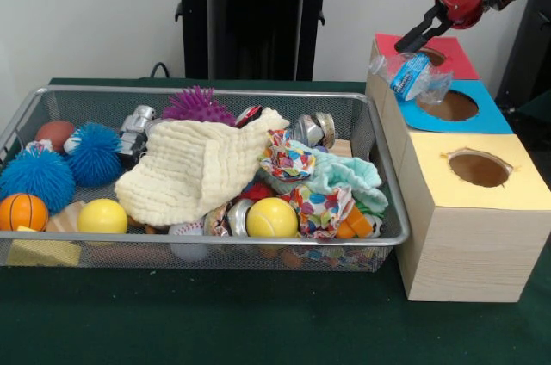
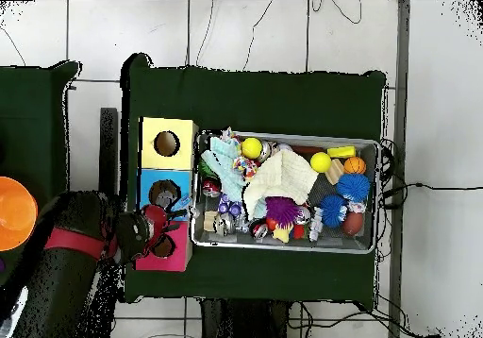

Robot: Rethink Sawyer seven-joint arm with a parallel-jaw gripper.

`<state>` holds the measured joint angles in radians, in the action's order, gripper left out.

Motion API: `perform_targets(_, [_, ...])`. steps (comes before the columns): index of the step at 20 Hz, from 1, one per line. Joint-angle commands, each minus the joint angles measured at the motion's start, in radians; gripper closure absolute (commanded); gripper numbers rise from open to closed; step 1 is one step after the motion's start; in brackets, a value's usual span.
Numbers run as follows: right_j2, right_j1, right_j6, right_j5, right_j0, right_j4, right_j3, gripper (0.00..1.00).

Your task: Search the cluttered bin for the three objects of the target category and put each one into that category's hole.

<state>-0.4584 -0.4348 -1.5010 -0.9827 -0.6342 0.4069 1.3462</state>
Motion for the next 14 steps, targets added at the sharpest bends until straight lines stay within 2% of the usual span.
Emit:
perform_targets(1, [0.084, 0.049, -0.129, -0.115, 0.034, -0.037, -0.006, 0.0])
perform_targets(8, [0.085, 0.063, -0.137, -0.159, 0.032, -0.044, -0.037, 0.0])
perform_targets(12, [0.066, 0.055, -0.185, -0.193, 0.021, -0.059, -0.02, 0.0])
perform_targets(14, [0.047, 0.043, -0.234, -0.169, 0.009, -0.062, 0.021, 0.0])
